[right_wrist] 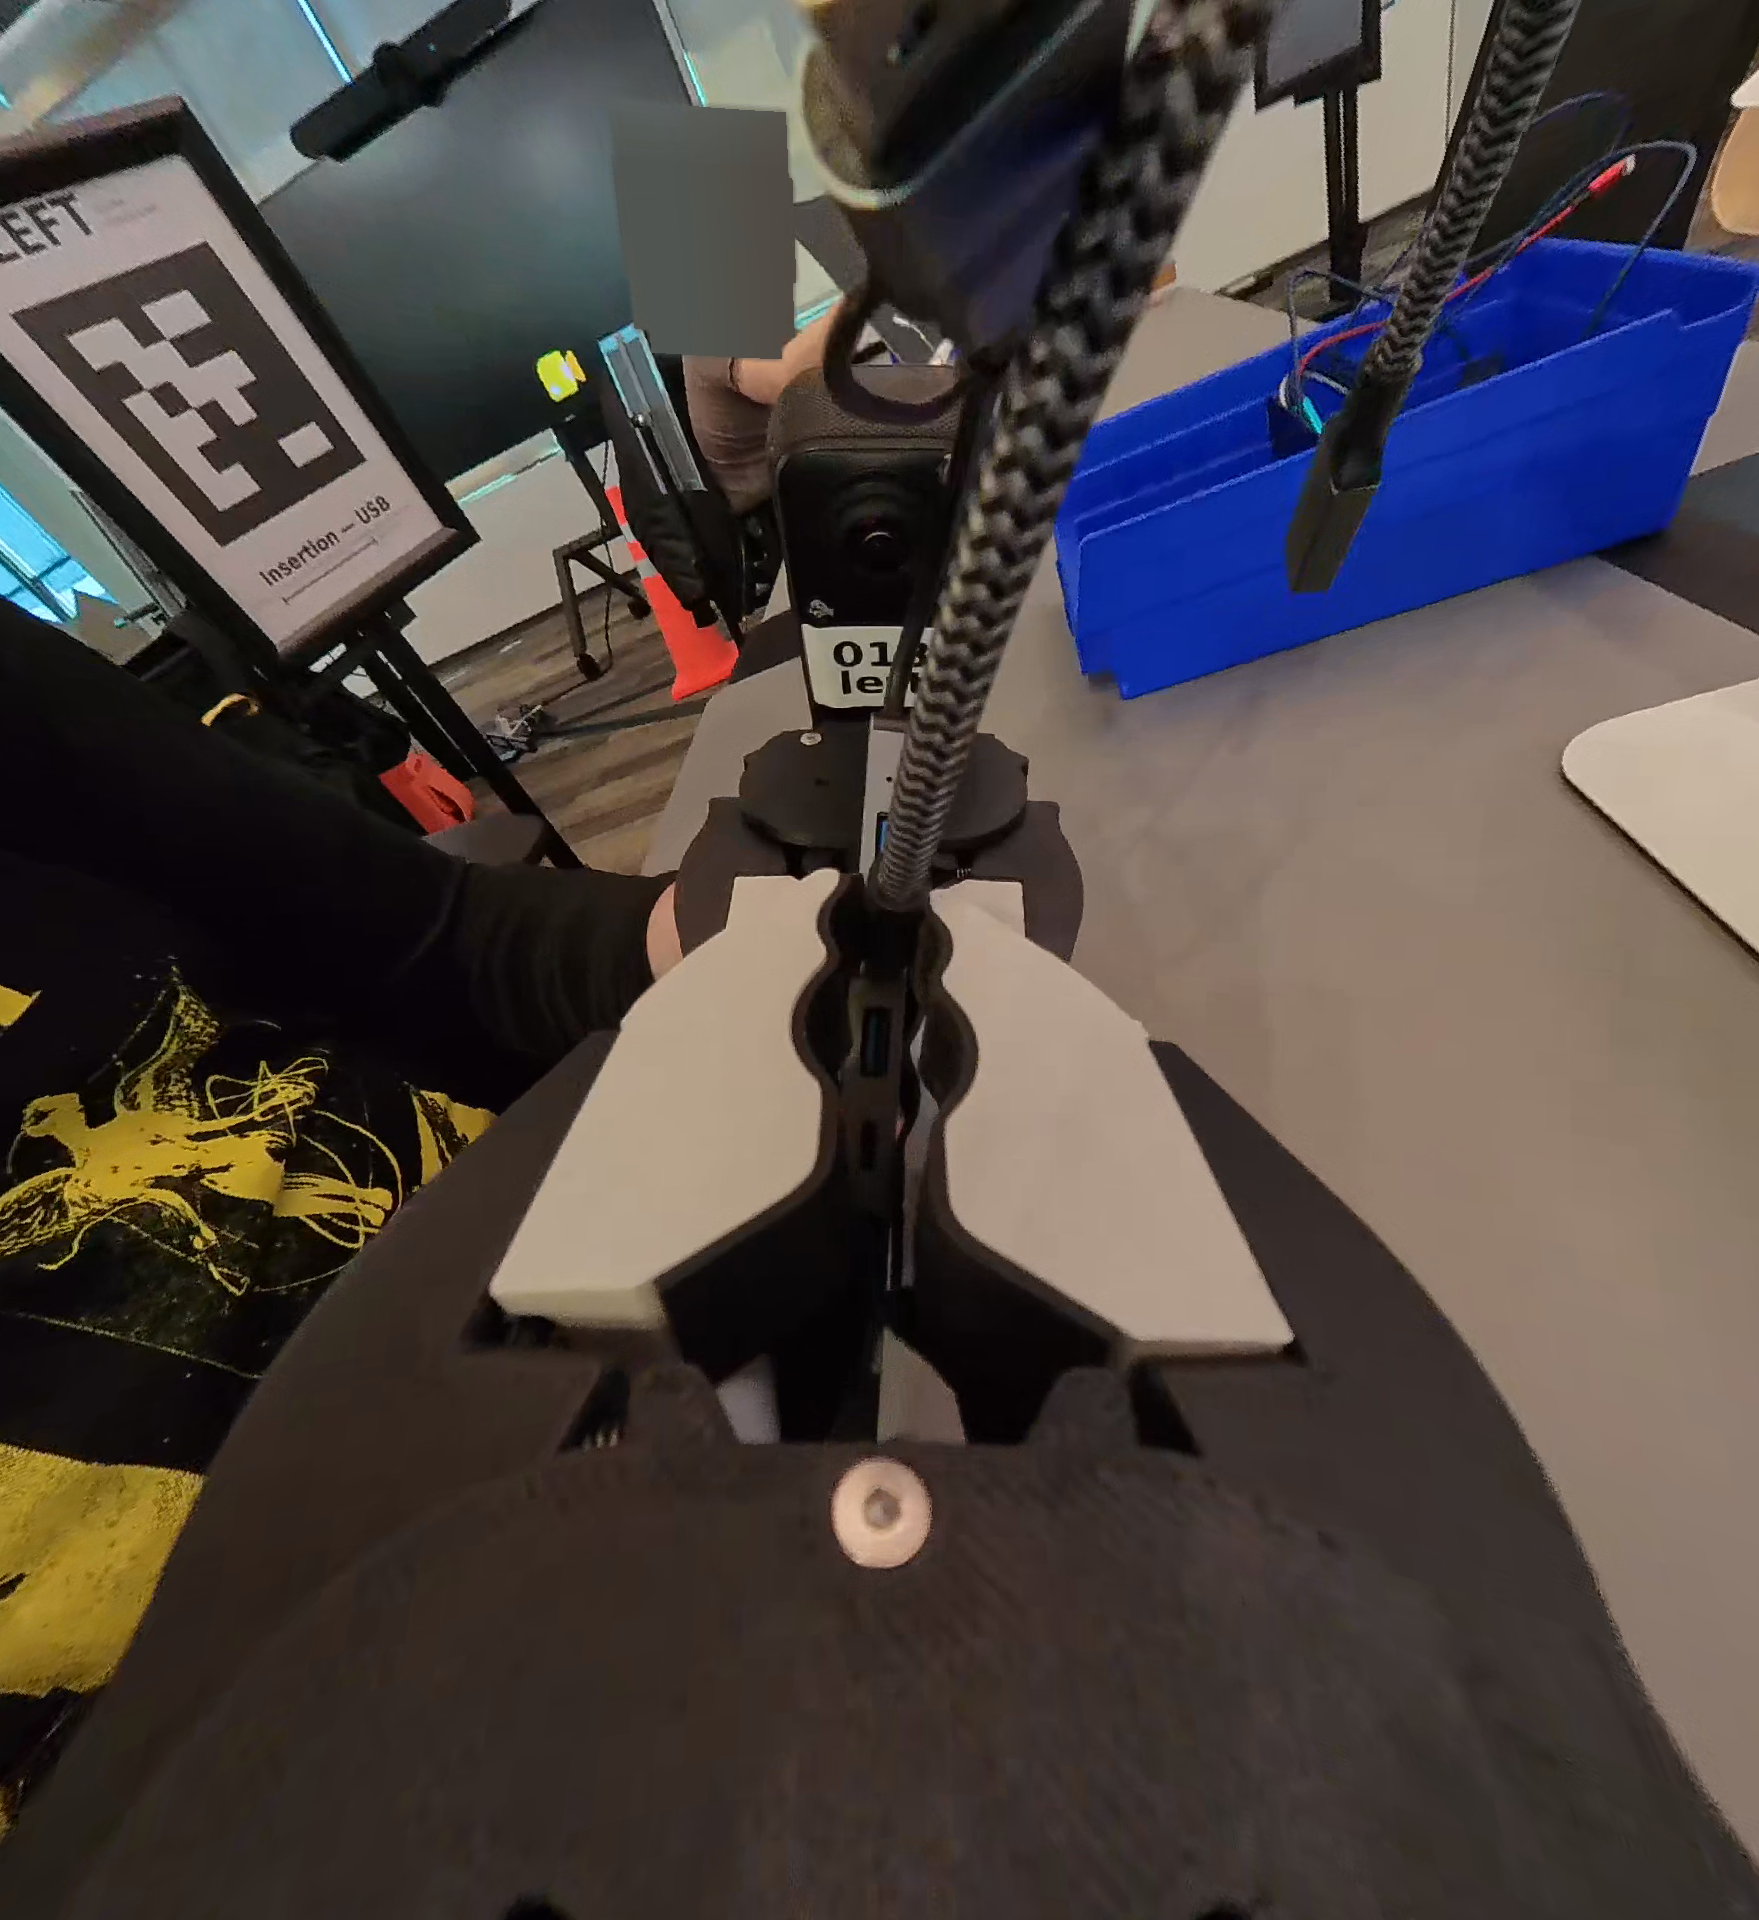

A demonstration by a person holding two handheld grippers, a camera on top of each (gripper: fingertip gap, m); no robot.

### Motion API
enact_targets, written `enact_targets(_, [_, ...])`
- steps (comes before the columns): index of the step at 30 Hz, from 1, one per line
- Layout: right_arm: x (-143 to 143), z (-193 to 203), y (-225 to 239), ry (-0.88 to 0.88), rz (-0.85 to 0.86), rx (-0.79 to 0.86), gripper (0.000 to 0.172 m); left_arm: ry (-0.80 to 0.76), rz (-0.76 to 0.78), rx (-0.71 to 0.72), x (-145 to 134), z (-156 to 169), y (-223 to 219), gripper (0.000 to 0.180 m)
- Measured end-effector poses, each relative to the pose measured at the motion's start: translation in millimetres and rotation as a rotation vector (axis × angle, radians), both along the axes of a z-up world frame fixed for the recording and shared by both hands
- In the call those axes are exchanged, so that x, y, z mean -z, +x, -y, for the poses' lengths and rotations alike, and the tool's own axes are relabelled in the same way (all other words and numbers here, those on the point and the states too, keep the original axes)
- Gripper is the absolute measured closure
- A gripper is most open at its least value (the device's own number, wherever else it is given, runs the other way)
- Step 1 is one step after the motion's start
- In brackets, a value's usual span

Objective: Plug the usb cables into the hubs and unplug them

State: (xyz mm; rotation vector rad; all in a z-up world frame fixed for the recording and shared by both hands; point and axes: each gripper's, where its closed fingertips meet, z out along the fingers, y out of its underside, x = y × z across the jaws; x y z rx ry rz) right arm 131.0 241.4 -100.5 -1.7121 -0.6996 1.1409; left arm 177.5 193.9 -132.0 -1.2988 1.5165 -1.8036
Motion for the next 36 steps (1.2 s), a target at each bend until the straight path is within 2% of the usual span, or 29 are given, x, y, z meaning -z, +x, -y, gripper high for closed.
enact_targets(1, [-1, 0, 1, -0.001, -0.01, 0.0, 0.163, -0.017, 0.024, -0.01, -6, -2, -2, 0.159])
enact_targets(2, [-2, 0, 3, -0.001, -0.018, 0.004, 0.163, -0.032, 0.042, -0.022, -11, -6, -4, 0.154])
enact_targets(6, [-2, 3, 4, -0.004, -0.04, -0.007, 0.163, -0.02, 0.082, -0.083, -22, -19, -9, 0.169])
enact_targets(12, [-7, 1, 4, 0.024, -0.078, 0.014, 0.164, -0.008, 0.082, -0.102, -21, -20, -10, 0.169])
enact_targets(17, [-6, 6, 10, 0.034, 0.048, 0.006, 0.163, -0.014, 0.1, -0.089, -24, -17, -9, 0.168])
enact_targets(26, [-19, 12, 11, 0.069, 0.006, 0.0, 0.163, -0.012, 0.166, -0.14, -39, -17, -15, 0.168])
enact_targets(28, [-22, 12, 12, 0.071, -0.036, -0.007, 0.167, -0.037, 0.184, -0.154, -43, -18, -15, 0.168])
enact_targets(31, [-22, 12, 13, 0.091, -0.035, -0.007, 0.161, -0.03, 0.186, -0.163, -45, -18, -15, 0.168])
enact_targets(36, [-25, 17, 14, 0.109, -0.038, -0.026, 0.163, -0.034, 0.188, -0.169, -49, -15, -16, 0.169])
